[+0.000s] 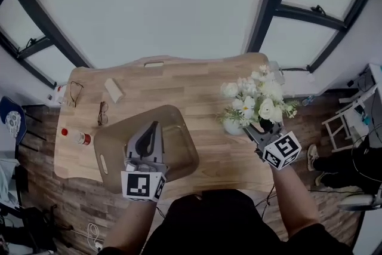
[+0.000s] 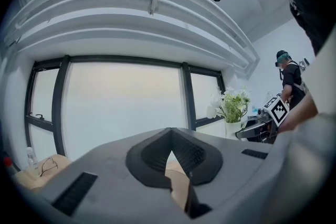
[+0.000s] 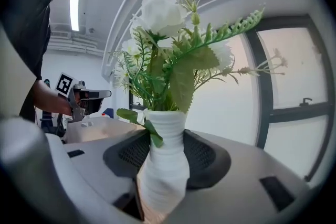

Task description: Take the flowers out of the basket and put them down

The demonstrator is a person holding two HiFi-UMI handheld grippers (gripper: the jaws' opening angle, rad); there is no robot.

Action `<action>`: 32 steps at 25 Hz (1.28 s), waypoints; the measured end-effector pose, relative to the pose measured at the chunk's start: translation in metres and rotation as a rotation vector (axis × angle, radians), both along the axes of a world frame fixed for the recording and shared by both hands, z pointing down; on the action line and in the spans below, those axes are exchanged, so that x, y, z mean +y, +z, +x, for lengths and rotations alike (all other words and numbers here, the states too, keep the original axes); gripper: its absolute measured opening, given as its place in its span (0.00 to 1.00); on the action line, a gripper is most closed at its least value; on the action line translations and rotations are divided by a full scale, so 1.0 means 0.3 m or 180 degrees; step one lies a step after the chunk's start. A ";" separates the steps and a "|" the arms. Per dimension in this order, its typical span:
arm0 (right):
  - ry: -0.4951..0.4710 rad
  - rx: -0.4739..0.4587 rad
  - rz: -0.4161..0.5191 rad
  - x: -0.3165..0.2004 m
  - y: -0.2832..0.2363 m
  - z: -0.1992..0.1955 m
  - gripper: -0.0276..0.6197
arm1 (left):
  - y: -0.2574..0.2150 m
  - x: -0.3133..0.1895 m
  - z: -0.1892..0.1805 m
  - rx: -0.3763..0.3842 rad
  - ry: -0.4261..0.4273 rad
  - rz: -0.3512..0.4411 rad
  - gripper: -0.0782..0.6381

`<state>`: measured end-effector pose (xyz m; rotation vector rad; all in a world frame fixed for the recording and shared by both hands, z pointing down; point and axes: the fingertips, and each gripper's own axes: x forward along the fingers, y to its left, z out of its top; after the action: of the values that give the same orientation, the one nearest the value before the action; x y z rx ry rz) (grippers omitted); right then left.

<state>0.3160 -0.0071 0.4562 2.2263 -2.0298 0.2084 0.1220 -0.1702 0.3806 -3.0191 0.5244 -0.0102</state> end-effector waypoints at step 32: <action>0.0229 0.0095 -0.0190 -0.060 0.424 0.159 0.38 | 0.236 -0.091 0.074 -0.0357 -0.0091 -0.0222 0.12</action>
<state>0.3636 -0.0250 0.5834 2.2544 -1.9047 0.2376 0.1441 -0.1975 0.4513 -3.0550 0.5682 -0.2025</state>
